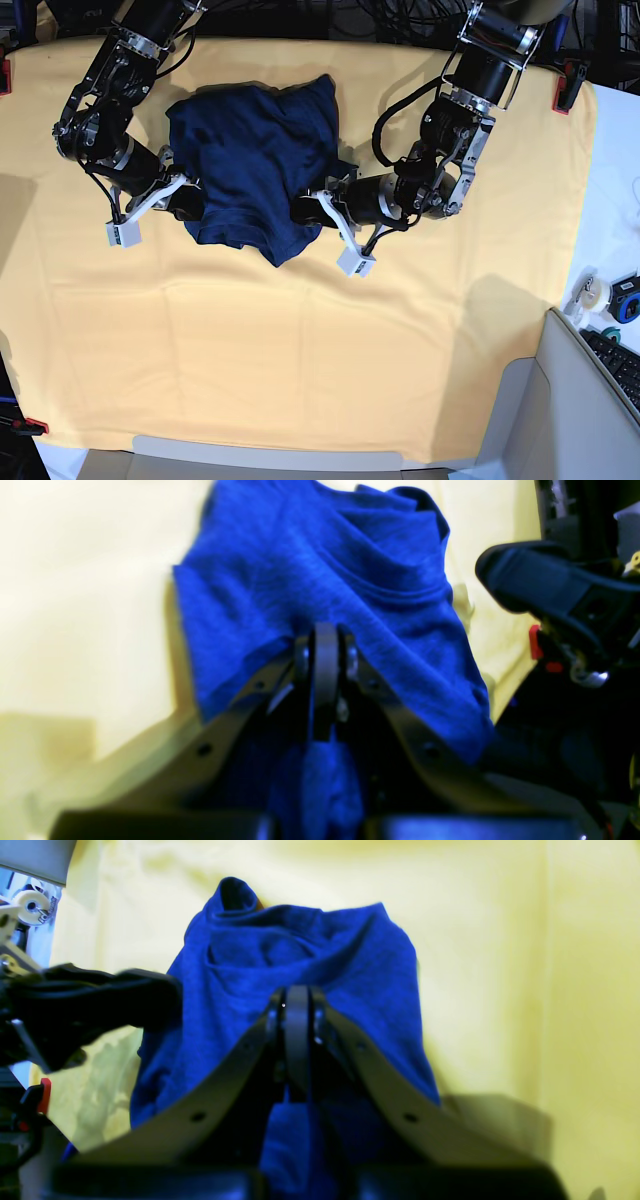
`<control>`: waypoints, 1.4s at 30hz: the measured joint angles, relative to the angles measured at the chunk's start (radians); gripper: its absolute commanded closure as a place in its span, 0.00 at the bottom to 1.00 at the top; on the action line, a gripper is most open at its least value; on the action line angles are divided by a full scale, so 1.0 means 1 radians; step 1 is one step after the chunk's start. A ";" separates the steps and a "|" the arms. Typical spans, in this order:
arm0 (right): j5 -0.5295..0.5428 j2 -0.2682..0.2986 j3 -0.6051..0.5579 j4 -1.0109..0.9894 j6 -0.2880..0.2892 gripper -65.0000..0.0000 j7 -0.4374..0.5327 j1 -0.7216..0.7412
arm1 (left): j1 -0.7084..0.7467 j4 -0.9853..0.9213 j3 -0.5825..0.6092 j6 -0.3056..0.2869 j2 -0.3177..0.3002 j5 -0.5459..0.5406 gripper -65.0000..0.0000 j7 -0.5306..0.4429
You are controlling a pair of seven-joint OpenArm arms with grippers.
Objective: Fold the T-shirt properly
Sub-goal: 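Press both grippers against the bundle's sides and push them inward, then open both grippers and withdraw them away from the bundle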
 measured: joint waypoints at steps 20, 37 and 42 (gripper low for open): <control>-0.351 0.033 -0.106 -0.119 -0.004 1.00 0.234 0.027 | 0.034 -0.005 -0.010 -0.005 -0.055 0.121 1.00 -0.027; -0.362 0.124 -0.106 0.105 -0.193 1.00 0.241 0.081 | 0.265 0.563 -0.457 0.004 -0.161 0.143 1.00 0.007; -0.349 0.175 -0.114 0.245 -0.208 1.00 0.229 -0.084 | 0.494 0.645 -0.657 0.006 -0.187 0.139 1.00 0.011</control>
